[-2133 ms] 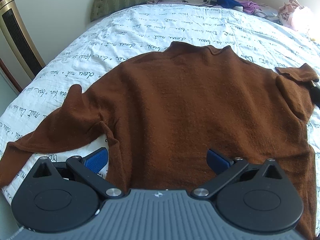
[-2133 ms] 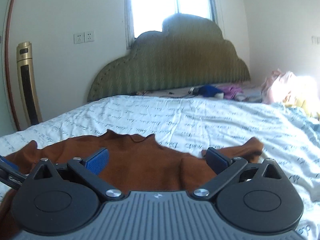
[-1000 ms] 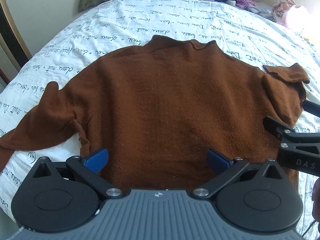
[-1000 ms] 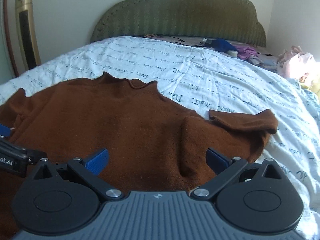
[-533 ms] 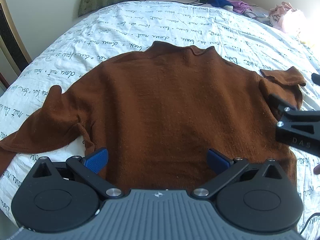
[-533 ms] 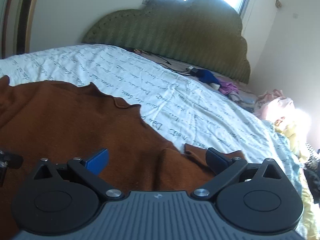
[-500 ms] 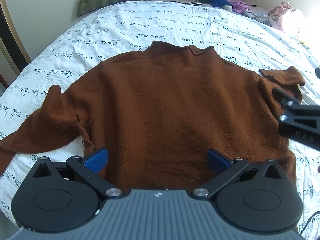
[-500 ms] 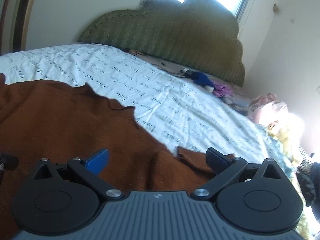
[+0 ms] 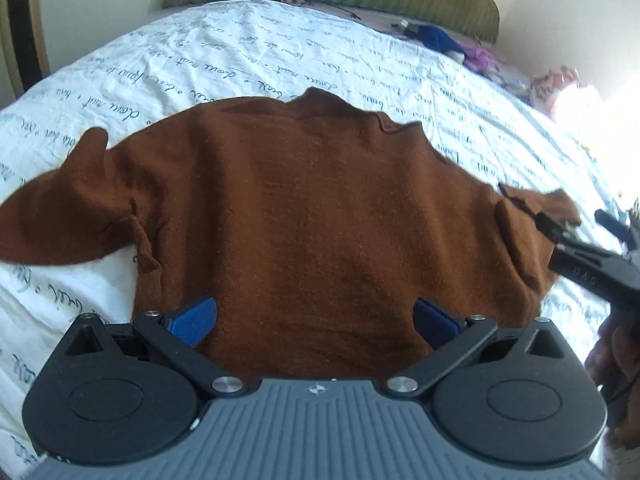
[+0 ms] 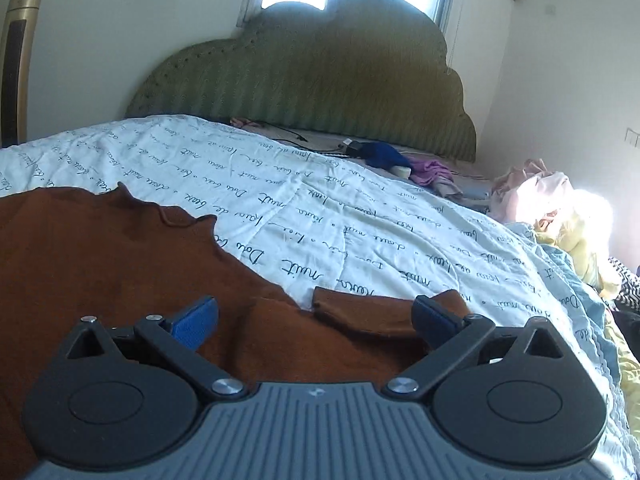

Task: Fold small clothes
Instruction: 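Grasp the sleeve cuff with the right gripper and lift it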

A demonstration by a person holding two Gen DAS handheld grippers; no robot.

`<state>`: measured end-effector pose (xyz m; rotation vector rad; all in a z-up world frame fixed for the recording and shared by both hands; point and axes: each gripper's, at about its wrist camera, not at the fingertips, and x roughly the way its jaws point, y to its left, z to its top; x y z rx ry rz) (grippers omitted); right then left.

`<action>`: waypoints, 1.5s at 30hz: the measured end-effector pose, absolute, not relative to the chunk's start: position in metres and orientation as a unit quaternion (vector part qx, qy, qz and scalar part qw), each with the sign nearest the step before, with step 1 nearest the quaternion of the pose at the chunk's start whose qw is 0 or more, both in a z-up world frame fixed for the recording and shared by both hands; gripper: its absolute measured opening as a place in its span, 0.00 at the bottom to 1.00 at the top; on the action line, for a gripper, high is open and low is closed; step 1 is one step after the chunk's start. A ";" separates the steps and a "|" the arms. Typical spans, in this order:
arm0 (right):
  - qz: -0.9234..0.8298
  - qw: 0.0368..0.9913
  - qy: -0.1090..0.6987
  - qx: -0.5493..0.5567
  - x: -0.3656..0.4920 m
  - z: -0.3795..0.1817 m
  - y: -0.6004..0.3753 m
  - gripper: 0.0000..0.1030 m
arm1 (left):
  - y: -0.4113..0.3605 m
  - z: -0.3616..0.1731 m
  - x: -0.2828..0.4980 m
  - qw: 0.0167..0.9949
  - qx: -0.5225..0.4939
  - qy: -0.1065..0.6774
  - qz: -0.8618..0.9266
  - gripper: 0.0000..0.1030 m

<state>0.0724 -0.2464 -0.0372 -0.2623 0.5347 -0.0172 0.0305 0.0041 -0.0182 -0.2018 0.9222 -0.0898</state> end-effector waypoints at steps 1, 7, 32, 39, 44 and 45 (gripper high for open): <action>-0.002 0.955 0.267 -0.127 0.078 -0.039 -0.251 1.00 | 0.007 -0.018 0.030 0.889 -0.116 0.441 -0.046 1.00; -0.013 0.939 0.284 -0.194 0.118 -0.052 -0.260 1.00 | -0.009 -0.012 0.029 0.898 -0.045 0.432 -0.070 1.00; 0.043 0.928 0.361 -0.076 0.163 -0.065 -0.333 0.04 | 0.018 -0.029 0.044 0.866 -0.089 0.489 -0.052 1.00; -0.045 0.944 0.325 0.022 0.128 -0.020 -0.437 0.04 | 0.015 -0.026 0.044 0.864 -0.091 0.491 -0.058 1.00; -0.118 0.944 0.301 0.070 0.091 0.007 -0.514 0.04 | 0.009 -0.025 0.041 0.862 -0.094 0.493 -0.070 1.00; -0.128 0.943 0.297 0.080 0.083 0.010 -0.526 0.04 | 0.008 -0.025 0.040 0.862 -0.092 0.493 -0.071 1.00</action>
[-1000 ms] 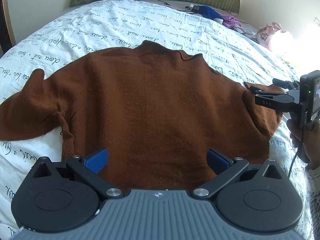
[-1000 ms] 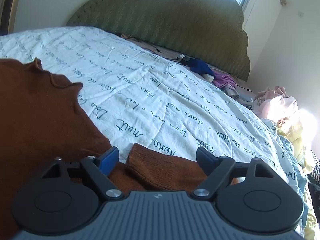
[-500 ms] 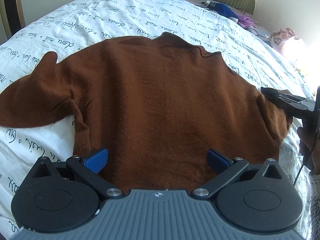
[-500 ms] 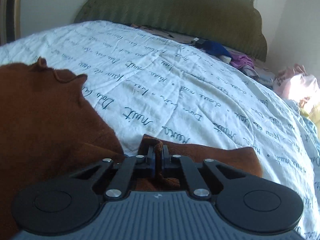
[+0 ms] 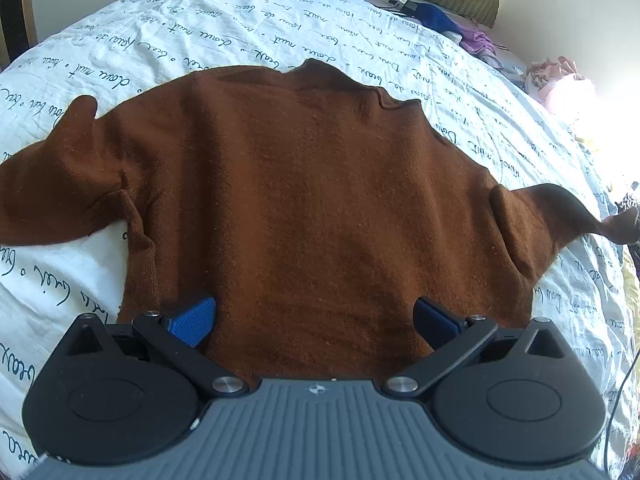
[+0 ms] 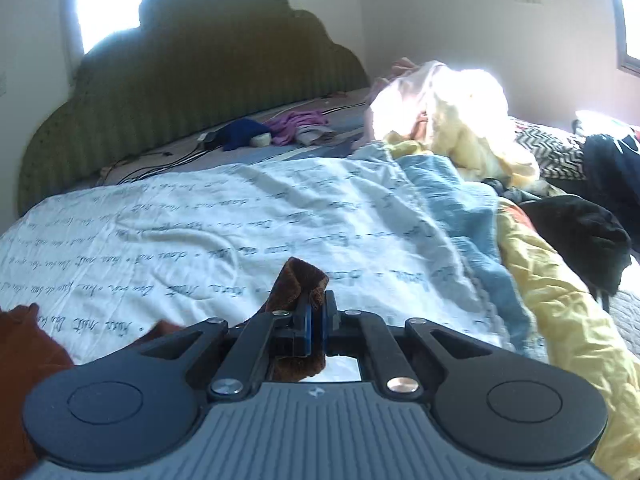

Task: Fold small clothes
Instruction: 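Grasp the sleeve cuff with the right gripper and lift it, then carry the sleeve across the sweater body and lay it down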

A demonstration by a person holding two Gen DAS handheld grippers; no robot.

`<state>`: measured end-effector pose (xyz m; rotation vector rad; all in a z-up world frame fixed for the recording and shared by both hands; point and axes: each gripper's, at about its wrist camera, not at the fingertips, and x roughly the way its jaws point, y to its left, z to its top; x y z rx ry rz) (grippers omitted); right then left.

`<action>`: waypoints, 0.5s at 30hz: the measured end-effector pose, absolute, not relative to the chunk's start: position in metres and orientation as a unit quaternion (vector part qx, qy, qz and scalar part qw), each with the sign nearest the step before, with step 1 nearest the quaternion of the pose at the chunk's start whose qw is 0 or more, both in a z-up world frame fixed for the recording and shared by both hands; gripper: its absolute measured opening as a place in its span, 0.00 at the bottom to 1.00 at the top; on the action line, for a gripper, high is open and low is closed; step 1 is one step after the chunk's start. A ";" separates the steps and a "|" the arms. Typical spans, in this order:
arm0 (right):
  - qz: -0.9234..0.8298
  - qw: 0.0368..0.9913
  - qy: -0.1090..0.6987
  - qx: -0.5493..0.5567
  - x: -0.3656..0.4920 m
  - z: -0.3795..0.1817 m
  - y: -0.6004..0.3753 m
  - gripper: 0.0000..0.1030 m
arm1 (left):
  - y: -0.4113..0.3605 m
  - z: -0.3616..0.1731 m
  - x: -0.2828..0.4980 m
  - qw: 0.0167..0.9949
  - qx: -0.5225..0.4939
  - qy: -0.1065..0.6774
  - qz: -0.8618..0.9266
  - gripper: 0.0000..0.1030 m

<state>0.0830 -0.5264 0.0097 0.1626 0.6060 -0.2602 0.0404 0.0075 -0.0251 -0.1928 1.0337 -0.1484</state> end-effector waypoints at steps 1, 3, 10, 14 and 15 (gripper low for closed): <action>-0.140 0.942 0.291 0.089 0.075 0.012 -0.538 0.04 | 0.006 -0.025 0.040 0.862 -0.091 0.493 -0.071 1.00; -0.159 0.941 0.282 0.105 0.061 0.017 -0.559 0.04 | 0.004 -0.025 0.039 0.861 -0.089 0.495 -0.075 1.00; -0.163 0.942 0.260 0.138 0.061 0.040 -0.594 0.04 | -0.003 -0.024 0.039 0.860 -0.081 0.498 -0.072 1.00; -0.169 0.946 0.252 0.116 0.070 0.065 -0.598 0.04 | -0.002 -0.021 0.038 0.862 -0.079 0.497 -0.068 1.00; -0.170 0.947 0.249 0.112 0.070 0.069 -0.600 0.04 | -0.002 -0.020 0.038 0.862 -0.079 0.496 -0.067 1.00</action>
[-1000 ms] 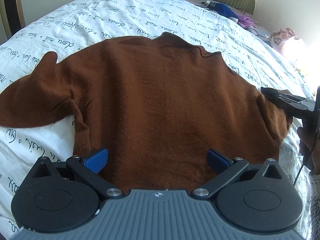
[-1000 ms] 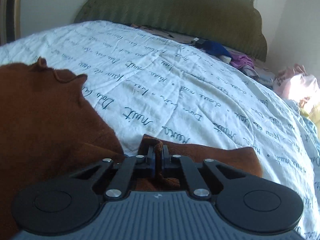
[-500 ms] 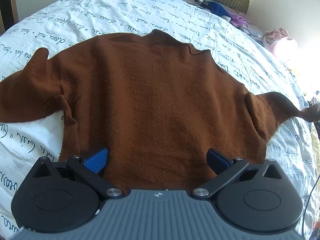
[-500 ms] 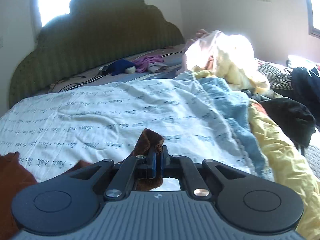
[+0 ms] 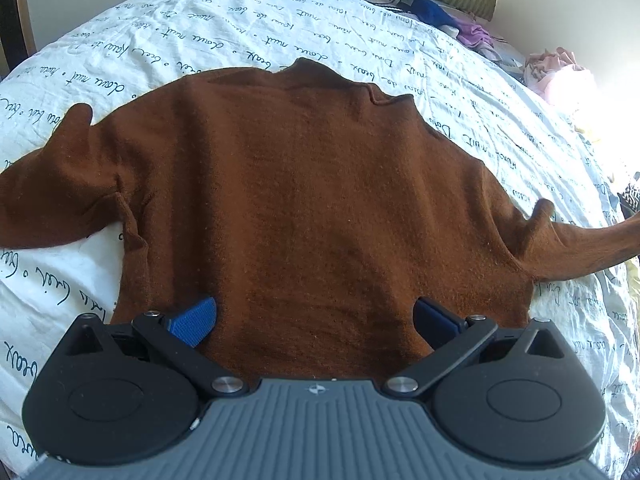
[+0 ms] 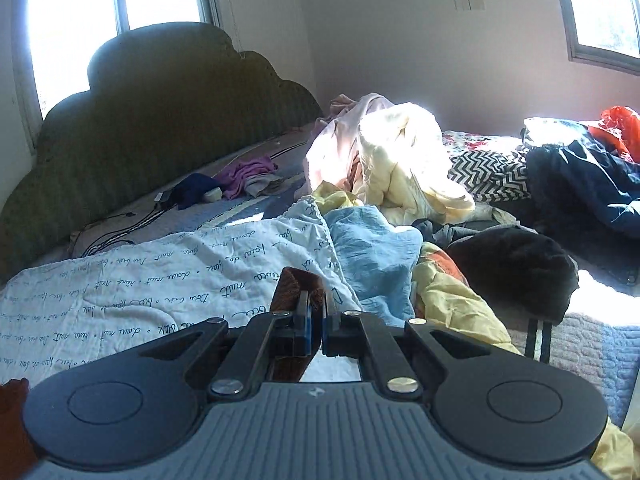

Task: Fold small clothes
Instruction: 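Carry the sleeve across the sweater body and lay it down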

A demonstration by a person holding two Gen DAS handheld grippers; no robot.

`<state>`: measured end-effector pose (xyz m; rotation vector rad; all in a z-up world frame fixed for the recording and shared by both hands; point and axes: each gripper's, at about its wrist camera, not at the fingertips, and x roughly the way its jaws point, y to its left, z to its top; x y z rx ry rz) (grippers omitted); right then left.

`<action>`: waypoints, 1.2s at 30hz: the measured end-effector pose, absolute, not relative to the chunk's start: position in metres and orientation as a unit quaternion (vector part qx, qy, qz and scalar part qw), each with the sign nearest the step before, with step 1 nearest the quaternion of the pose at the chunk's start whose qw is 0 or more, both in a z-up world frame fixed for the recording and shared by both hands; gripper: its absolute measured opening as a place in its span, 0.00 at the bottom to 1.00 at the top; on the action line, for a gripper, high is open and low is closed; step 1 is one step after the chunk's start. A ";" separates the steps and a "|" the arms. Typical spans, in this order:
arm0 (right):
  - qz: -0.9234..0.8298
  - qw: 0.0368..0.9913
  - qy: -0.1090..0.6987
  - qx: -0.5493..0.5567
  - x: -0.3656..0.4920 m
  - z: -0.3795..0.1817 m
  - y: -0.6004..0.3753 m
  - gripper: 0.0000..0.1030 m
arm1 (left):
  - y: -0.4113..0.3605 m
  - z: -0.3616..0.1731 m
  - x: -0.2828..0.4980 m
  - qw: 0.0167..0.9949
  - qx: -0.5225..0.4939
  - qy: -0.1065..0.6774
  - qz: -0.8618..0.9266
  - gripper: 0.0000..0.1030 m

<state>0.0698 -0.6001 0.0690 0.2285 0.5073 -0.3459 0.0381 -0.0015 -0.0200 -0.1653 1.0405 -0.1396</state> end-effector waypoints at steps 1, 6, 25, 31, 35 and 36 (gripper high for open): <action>-0.172 0.947 0.248 0.110 0.068 0.072 -0.602 0.04 | -0.001 -0.020 0.038 0.862 -0.079 0.496 -0.066 1.00; -0.198 0.940 0.262 0.096 0.050 0.071 -0.616 0.04 | -0.001 -0.021 0.040 0.859 -0.075 0.503 -0.063 1.00; -0.164 0.936 0.238 0.201 -0.012 0.050 -0.562 0.04 | 0.011 -0.018 0.028 0.861 -0.089 0.496 -0.068 1.00; 0.033 0.962 0.205 0.180 0.052 0.095 -0.402 0.04 | 0.051 -0.005 0.025 0.868 -0.118 0.480 -0.044 1.00; 0.154 0.946 0.215 0.189 0.078 0.085 -0.287 0.04 | 0.082 0.011 0.021 0.876 -0.133 0.463 -0.022 1.00; 0.179 0.938 0.224 0.193 0.083 0.077 -0.261 0.04 | 0.090 0.015 0.020 0.877 -0.139 0.459 -0.017 1.00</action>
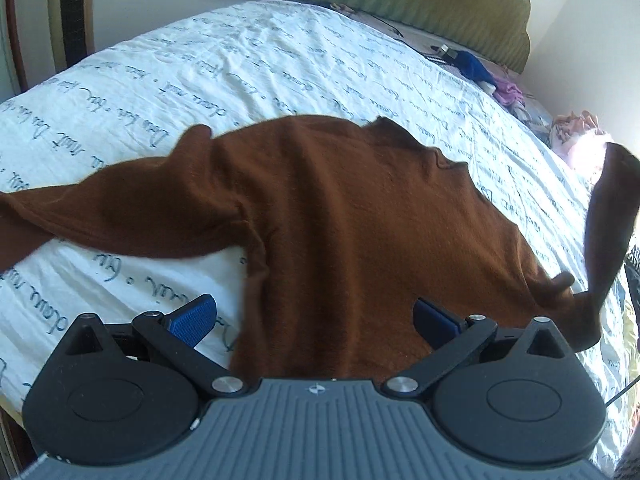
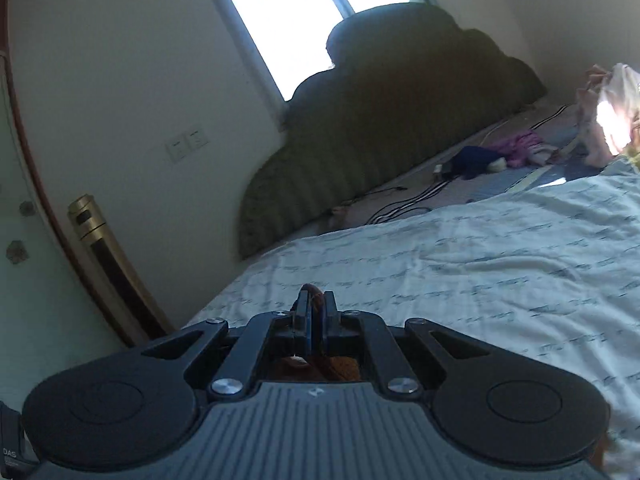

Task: Fold small clothes
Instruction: 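Carry the sleeve across the sweater body and lay it down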

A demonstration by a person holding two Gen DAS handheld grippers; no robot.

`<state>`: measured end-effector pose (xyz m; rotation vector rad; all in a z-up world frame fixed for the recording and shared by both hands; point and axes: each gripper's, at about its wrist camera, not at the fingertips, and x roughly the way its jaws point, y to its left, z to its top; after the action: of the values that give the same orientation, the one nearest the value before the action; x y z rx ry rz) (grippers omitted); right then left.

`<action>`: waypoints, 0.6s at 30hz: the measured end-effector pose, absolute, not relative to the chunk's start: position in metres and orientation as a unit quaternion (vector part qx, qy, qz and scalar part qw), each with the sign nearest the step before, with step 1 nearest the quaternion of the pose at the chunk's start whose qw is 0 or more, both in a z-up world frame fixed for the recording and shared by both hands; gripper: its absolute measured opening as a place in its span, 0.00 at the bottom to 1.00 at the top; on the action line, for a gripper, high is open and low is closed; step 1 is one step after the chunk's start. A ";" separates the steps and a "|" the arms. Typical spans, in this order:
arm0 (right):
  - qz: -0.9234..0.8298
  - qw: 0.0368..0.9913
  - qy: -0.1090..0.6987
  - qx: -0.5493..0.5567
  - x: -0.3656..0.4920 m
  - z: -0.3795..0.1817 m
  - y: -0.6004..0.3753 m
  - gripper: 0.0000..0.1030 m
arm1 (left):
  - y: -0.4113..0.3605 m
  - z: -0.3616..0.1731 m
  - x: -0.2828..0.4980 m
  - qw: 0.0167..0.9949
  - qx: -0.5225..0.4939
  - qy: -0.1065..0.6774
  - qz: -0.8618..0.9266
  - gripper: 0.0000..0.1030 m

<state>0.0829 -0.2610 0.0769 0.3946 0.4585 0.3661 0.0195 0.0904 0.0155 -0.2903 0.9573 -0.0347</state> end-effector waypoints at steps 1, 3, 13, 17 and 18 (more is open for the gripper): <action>0.202 0.931 0.235 0.194 0.087 0.066 -0.234 0.04 | 0.098 0.020 0.018 0.879 -0.147 0.454 -0.017 1.00; 0.232 0.915 0.262 0.200 0.093 0.043 -0.191 0.04 | 0.111 0.031 0.014 0.882 -0.160 0.444 -0.019 1.00; 0.271 0.871 0.359 0.197 0.083 -0.047 -0.090 0.04 | 0.111 0.058 0.010 0.892 -0.122 0.435 -0.011 1.00; 0.262 0.868 0.374 0.194 0.083 -0.062 -0.079 0.04 | 0.104 0.053 0.009 0.890 -0.127 0.436 -0.025 1.00; 0.257 0.868 0.377 0.193 0.084 -0.065 -0.076 0.04 | 0.103 0.050 0.009 0.889 -0.129 0.439 -0.026 1.00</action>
<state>0.0842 -0.0764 -0.0649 0.4048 0.7887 0.5388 0.0095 0.1029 0.0498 -0.2681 0.9129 -0.0536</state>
